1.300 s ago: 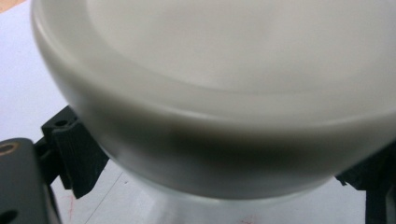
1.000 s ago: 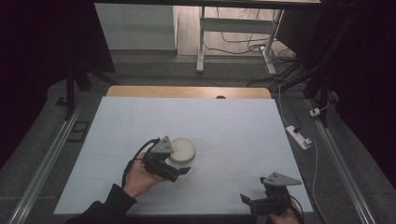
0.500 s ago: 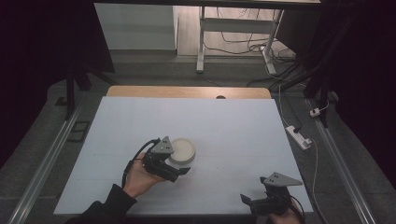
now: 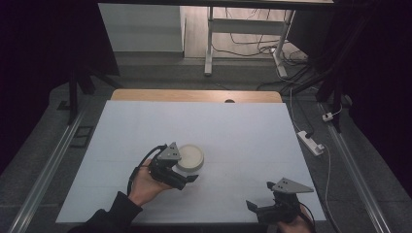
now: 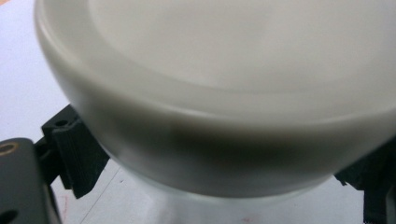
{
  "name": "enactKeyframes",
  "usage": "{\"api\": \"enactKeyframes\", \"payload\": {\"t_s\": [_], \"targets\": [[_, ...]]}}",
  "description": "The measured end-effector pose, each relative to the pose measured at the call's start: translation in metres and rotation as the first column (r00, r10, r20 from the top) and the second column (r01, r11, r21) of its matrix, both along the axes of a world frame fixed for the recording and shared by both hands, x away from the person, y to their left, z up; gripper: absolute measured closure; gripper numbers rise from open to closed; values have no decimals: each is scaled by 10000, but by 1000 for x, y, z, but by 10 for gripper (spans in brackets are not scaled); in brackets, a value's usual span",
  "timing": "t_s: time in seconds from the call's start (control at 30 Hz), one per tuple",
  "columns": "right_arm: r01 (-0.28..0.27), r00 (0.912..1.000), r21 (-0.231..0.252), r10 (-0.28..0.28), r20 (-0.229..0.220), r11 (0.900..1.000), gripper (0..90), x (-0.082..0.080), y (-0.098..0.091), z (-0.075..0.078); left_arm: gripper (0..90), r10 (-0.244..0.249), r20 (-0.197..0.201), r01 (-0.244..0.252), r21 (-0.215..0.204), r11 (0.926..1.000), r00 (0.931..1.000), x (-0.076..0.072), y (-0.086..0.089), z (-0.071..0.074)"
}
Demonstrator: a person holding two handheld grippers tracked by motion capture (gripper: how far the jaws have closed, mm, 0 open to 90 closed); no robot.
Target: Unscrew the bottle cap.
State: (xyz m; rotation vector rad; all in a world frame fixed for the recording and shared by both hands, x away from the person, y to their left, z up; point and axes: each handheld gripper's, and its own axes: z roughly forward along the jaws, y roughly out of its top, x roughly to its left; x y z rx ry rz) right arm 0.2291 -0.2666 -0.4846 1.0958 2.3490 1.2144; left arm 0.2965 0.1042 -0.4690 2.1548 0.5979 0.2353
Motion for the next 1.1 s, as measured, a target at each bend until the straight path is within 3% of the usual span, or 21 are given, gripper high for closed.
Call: {"api": "enactKeyframes", "payload": {"t_s": [0.43,0.77,0.9,1.1], "targets": [[-815,9939,239,795,763,9964,0,1,21,20,76,-97,59,97,-18,10000,9999,-2,-1,2],[-1583,9845,357,1549,820,9868,0,9,46,36,77,-212,176,213,-49,9998,9996,-4,-2,2],[-1995,9789,473,1968,555,9788,0,12,57,41,77,-324,227,324,-16,9995,9992,-5,-4,2],[-2232,9733,425,2203,636,9738,0,18,71,45,77,-385,201,387,-111,9992,9991,-5,-5,2]]}}
